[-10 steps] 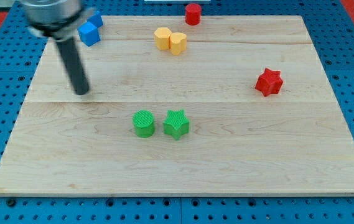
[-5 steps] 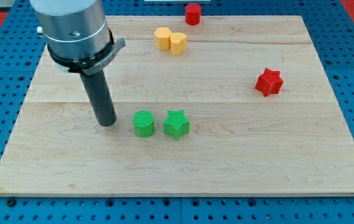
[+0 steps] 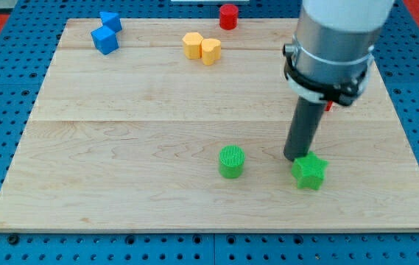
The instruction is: Push the green blocks towards the bottom right side of the board
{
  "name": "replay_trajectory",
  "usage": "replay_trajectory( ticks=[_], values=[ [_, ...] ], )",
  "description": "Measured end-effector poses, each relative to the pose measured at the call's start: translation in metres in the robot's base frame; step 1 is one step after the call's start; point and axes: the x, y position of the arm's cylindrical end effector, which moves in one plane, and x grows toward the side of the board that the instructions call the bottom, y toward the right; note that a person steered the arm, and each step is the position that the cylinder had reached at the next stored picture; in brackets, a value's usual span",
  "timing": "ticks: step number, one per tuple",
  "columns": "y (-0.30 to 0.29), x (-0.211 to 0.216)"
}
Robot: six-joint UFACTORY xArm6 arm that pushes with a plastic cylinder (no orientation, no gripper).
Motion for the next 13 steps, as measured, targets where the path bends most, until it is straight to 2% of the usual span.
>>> replay_trajectory(
  ticks=[1, 2, 3, 4, 6, 7, 8, 10, 12, 13],
  values=[
    [-0.019, 0.018],
    [-0.106, -0.021],
    [-0.147, -0.058],
    [-0.201, -0.066],
    [-0.150, -0.027],
    [-0.196, -0.014],
    [-0.114, -0.006],
    [-0.188, 0.030],
    [-0.039, 0.031],
    [-0.105, 0.016]
  ],
)
